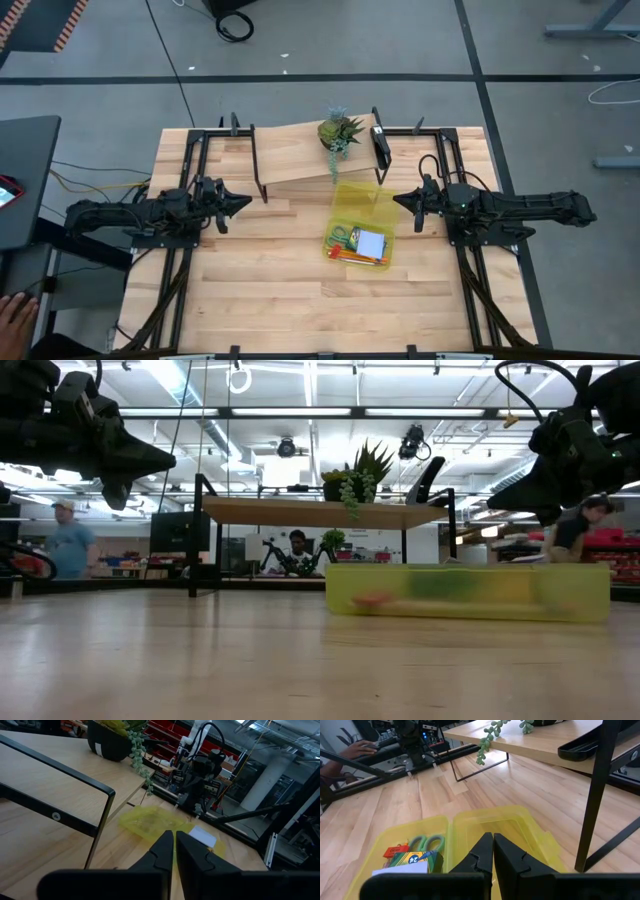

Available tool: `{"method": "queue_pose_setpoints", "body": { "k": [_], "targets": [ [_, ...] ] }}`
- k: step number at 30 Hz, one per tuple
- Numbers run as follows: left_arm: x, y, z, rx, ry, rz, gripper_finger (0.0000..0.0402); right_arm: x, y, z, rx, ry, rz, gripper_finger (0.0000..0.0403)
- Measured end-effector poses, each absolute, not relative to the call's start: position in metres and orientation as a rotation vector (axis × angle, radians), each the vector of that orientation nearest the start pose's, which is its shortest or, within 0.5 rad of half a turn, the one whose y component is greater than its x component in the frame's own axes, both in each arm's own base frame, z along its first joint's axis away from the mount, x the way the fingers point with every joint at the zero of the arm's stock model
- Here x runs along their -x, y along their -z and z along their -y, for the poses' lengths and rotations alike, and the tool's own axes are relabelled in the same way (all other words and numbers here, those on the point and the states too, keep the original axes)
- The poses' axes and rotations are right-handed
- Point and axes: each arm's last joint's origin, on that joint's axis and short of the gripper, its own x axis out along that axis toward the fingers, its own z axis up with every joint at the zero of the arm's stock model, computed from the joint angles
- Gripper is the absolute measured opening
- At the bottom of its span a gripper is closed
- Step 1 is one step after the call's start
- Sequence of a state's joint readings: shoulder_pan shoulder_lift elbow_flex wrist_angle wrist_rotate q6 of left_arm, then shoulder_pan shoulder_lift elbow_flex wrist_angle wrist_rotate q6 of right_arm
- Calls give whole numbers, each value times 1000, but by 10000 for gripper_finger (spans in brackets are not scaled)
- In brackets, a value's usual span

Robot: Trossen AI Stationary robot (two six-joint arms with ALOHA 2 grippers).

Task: Pack school essentials
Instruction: Return to Home Position

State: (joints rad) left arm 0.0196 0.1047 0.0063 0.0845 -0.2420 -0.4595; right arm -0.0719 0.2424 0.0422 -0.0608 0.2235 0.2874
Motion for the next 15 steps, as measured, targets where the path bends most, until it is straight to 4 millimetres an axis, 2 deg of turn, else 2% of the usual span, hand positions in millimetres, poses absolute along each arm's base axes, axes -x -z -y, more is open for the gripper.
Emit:
{"method": "queue_pose_setpoints", "body": {
  "k": [15],
  "targets": [
    [-103, -165, -9, 455, -260, 47, 32, -108, -152, 14, -264, 329, -217, 21]
  ]
}}
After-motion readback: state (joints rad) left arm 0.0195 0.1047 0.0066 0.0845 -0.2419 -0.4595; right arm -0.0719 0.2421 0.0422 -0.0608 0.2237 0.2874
